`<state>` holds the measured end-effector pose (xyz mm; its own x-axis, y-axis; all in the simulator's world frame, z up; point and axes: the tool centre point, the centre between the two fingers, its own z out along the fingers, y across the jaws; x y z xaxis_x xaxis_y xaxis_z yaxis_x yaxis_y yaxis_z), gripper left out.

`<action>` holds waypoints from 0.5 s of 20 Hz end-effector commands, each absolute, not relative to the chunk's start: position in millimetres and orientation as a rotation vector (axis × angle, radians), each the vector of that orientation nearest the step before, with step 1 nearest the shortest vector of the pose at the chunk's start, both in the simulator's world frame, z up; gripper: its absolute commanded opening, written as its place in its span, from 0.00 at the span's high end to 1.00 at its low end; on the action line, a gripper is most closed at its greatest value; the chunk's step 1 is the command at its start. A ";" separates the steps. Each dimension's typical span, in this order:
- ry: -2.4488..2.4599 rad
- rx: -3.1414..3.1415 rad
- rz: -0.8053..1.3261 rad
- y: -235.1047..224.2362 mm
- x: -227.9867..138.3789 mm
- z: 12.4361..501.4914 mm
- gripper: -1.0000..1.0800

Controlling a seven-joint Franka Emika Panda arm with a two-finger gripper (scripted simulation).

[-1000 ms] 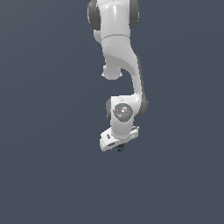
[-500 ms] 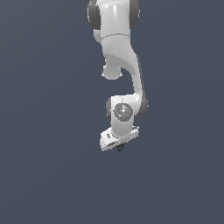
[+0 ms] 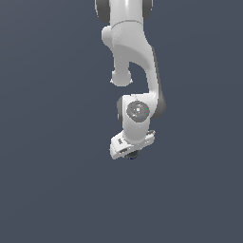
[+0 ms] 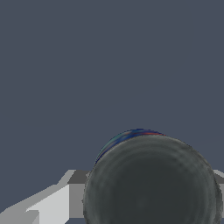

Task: Pick up the object and move it to a goal position.

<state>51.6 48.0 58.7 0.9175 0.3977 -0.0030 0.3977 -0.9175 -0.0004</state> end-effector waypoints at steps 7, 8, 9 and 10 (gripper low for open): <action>0.639 3.075 -0.001 66.8 45.0 145.3 1.00; 0.639 3.075 -0.001 69.4 44.0 157.4 1.00; 0.639 3.075 -0.001 72.0 43.0 169.5 1.00; 0.640 3.075 -0.001 74.9 42.1 181.6 1.00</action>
<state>43.8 70.6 162.5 0.9172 0.3985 -0.0017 0.3985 -0.9172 0.0005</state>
